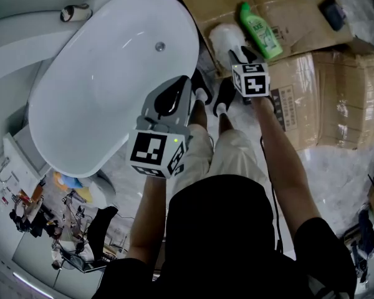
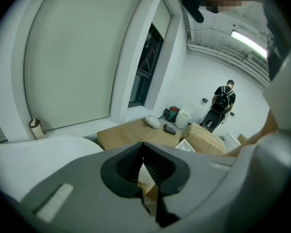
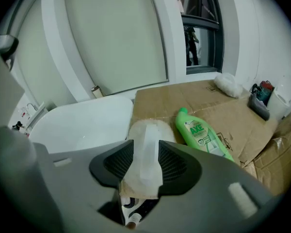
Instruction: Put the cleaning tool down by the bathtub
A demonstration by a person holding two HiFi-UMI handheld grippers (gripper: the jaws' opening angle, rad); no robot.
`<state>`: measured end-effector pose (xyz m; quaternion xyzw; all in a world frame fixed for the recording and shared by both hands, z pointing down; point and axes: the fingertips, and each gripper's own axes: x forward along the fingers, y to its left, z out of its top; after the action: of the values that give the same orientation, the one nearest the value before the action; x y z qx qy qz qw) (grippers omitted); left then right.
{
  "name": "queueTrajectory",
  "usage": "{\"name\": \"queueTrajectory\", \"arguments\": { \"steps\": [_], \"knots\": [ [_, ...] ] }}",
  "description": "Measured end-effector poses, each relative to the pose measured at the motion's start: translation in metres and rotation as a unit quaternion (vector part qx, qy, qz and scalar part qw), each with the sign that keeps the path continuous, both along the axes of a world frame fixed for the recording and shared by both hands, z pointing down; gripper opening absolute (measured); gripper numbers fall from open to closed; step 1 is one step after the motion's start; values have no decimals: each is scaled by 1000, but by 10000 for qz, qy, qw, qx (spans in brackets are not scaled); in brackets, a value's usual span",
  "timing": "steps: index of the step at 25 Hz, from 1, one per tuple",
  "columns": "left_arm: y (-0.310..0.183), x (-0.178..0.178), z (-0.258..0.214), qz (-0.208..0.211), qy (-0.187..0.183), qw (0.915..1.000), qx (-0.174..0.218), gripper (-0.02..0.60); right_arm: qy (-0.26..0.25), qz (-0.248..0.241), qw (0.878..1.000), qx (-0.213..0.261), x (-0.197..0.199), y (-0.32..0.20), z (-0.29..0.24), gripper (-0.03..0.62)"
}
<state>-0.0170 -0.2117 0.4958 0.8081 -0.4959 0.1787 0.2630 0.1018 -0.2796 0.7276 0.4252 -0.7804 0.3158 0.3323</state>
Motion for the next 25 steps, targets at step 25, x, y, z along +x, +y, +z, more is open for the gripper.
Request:
{"name": "queueTrajectory", "arguments": {
  "steps": [25],
  "knots": [
    [29,-43,-45,-102,-141,9991,384,-2,-34,93,9982,599,0,65,-99,141]
  ]
}}
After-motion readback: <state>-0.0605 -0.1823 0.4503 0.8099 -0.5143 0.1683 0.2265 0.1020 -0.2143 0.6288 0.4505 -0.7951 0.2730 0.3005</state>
